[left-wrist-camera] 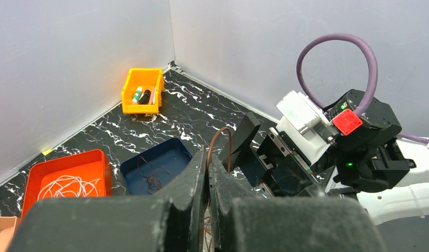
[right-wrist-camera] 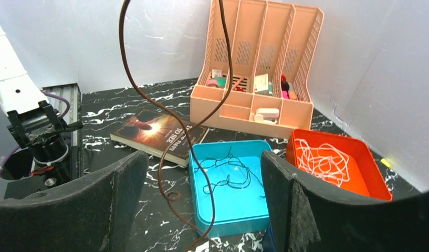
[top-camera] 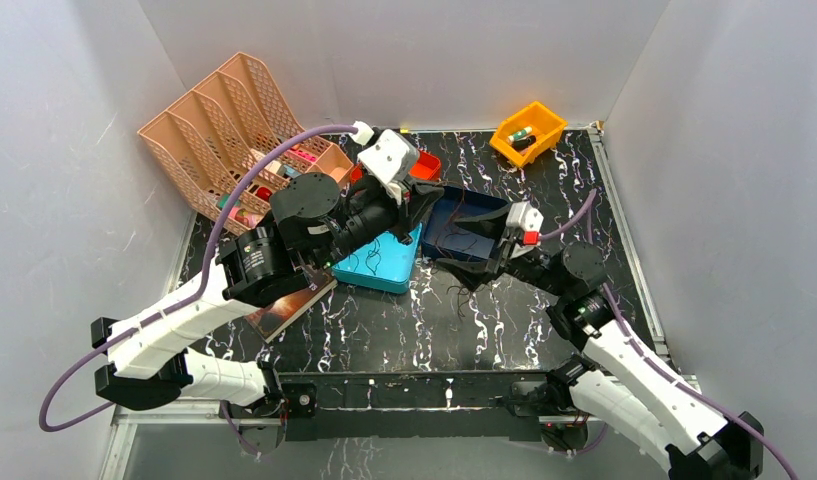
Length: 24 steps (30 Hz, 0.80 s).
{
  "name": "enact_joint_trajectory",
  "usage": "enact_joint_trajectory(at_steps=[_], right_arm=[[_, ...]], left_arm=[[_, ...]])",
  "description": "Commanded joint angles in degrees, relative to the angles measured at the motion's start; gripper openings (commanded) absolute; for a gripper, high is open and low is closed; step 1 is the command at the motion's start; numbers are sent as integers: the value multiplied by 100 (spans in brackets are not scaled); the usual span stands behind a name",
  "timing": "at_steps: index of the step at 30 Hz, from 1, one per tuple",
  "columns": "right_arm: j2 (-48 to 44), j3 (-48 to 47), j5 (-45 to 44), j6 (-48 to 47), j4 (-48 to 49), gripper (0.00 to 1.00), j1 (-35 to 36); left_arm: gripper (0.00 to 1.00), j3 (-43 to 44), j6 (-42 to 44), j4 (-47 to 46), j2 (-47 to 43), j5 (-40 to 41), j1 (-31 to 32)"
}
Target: Untangle the cables
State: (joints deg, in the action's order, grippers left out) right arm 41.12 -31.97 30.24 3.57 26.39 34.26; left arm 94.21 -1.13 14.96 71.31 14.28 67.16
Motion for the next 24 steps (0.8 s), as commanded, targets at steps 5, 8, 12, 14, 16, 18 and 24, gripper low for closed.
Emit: enact_joint_trajectory(at_steps=[5, 8, 12, 14, 16, 18, 24], right_arm=[[423, -101, 402, -53, 955, 82, 29], [635, -150, 456, 45, 975, 79, 27], [896, -272, 546, 232, 1053, 74, 29], [1014, -331, 623, 331, 1133, 72, 29], [1113, -369, 692, 440, 1254, 71, 34], [1164, -404, 734, 527, 1359, 70, 32], [1243, -475, 860, 724, 1488, 55, 37]], left_arm=[[0, -8, -28, -178, -100, -76, 17], [0, -19, -20, -169, -88, -63, 17], [0, -75, -38, -190, -99, -42, 17], [0, -95, -38, -192, -89, -39, 17], [0, -111, -39, -205, -86, -39, 12], [0, -120, -39, -219, -81, -35, 17], [0, -165, -56, -256, -73, -35, 16]])
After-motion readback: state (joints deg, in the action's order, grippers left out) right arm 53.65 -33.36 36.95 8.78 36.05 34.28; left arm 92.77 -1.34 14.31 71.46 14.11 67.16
